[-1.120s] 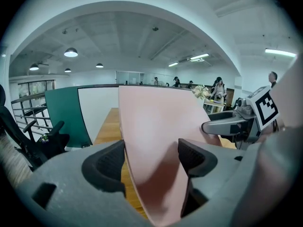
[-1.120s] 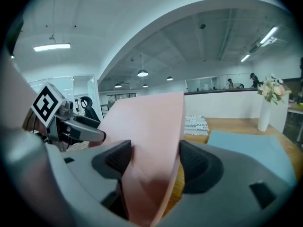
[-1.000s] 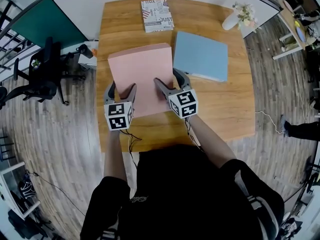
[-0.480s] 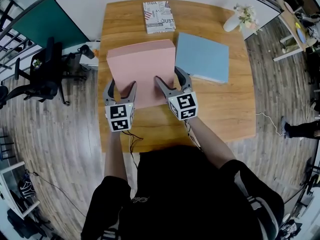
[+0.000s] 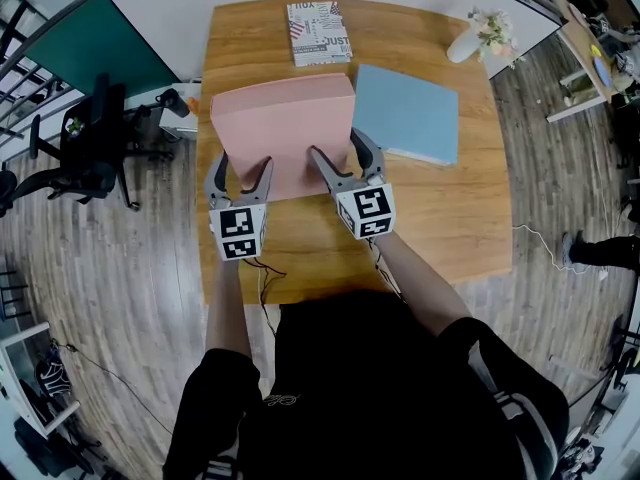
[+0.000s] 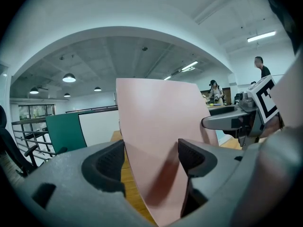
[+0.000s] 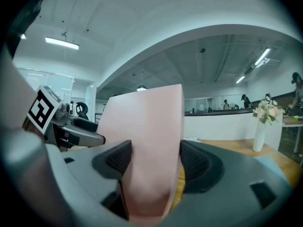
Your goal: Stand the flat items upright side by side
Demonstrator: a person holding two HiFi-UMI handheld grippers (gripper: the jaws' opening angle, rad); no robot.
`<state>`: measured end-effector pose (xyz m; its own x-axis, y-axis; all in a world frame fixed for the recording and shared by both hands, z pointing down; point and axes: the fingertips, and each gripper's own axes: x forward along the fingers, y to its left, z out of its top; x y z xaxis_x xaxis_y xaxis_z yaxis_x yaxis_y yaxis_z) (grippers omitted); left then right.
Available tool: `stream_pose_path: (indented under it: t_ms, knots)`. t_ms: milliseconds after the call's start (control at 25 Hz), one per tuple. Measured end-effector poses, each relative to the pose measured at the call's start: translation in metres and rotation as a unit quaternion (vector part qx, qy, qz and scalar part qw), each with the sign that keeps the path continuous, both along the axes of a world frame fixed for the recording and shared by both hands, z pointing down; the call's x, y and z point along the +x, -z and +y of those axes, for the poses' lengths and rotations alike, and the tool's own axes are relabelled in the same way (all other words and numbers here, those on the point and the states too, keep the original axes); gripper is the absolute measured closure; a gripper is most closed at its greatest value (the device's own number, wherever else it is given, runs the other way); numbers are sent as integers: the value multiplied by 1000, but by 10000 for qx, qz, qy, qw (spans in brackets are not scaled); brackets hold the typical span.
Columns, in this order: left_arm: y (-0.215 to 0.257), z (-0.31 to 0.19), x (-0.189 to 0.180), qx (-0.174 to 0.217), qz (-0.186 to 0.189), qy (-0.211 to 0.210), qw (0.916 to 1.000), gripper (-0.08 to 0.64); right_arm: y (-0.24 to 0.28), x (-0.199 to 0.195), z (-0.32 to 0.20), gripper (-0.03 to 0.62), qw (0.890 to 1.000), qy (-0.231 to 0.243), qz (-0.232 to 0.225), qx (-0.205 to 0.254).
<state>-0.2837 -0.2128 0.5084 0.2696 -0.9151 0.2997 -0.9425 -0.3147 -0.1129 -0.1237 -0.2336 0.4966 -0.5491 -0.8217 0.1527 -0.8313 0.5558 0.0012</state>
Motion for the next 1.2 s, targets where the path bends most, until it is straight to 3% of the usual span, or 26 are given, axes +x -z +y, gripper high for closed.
stream_pose_path:
  t_ms: [520,1200]
  knots:
    - [6,-3,-5,406,-298,-40,9987,198,5,-3,3,279,9997,-227,7,136]
    - [2,13,-15,580,-383,129,9975,196,4,-13,17,288,9995,-183,37,265]
